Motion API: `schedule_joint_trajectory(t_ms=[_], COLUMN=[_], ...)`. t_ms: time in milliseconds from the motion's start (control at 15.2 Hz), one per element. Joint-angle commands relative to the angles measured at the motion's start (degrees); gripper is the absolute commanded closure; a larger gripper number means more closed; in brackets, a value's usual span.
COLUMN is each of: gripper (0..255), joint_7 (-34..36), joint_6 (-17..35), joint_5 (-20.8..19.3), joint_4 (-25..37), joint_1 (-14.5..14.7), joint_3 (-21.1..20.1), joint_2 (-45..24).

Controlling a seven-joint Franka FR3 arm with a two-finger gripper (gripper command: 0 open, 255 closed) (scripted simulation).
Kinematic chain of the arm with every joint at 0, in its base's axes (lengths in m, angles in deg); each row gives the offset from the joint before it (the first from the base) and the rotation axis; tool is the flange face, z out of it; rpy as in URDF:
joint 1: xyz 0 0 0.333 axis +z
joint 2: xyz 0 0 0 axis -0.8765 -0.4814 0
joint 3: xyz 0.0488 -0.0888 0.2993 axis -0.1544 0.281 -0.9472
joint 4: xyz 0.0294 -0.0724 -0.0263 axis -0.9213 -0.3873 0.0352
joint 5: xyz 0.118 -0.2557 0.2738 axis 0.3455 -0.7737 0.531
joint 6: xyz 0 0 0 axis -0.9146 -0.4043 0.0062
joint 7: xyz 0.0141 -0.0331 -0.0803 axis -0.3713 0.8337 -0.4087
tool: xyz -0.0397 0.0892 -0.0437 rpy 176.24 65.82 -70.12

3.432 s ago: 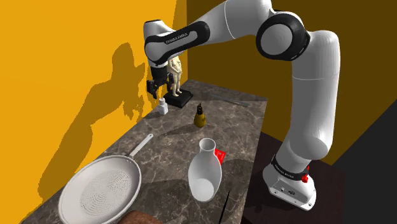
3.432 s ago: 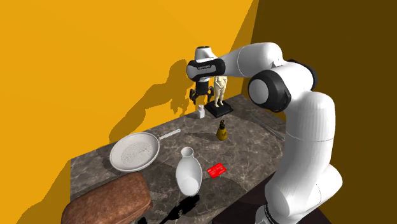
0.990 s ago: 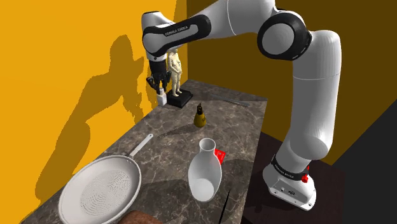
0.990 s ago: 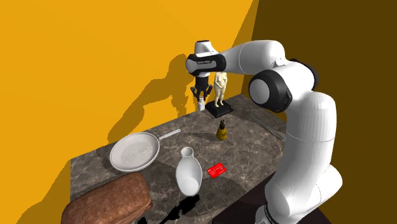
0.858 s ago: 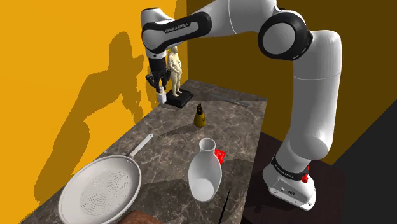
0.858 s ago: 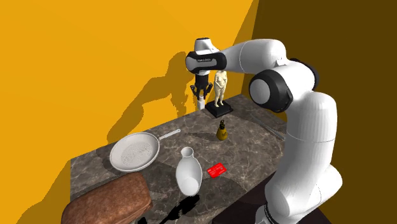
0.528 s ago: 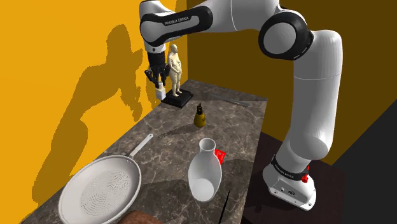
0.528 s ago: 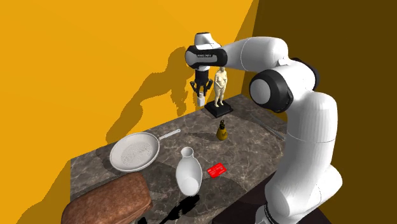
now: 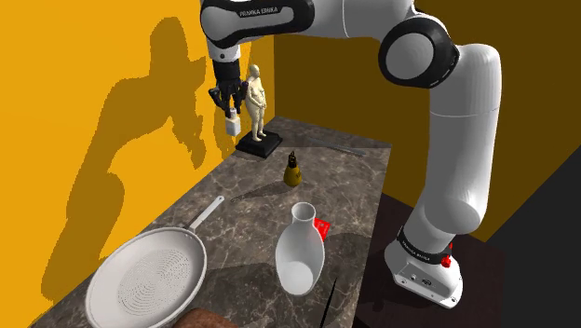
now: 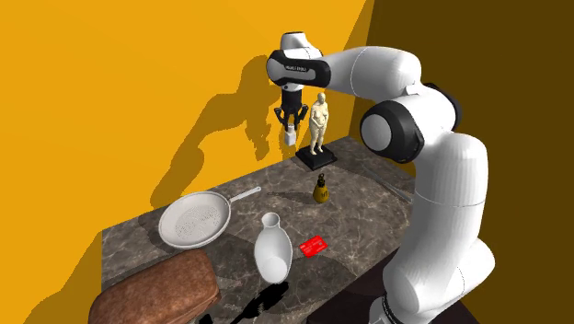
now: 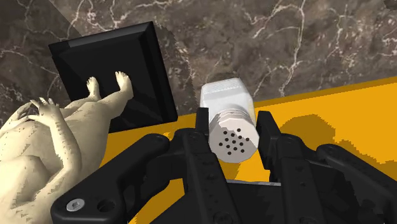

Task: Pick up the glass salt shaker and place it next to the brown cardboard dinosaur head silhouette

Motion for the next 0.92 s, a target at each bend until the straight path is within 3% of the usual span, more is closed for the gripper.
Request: schedule_joint_trajectory(t_ms=[0,726,792,858], gripper=[255,255,255,255], joint_7=[-0.1,0.0,0.0,0.9], joint_6=[-1.4,-11.1,-11.6,-10.5], joint_5=[0.0,-0.2,-0.3,-0.1], joint_4=[1.2,13.2,13.9,10.5], joint_1=[0.0,0.4,0.5,0.9], joint_3=[0.0,0.0,0.0,-0.3], joint_2=[0.2,-2.1,-2.3,0.0])
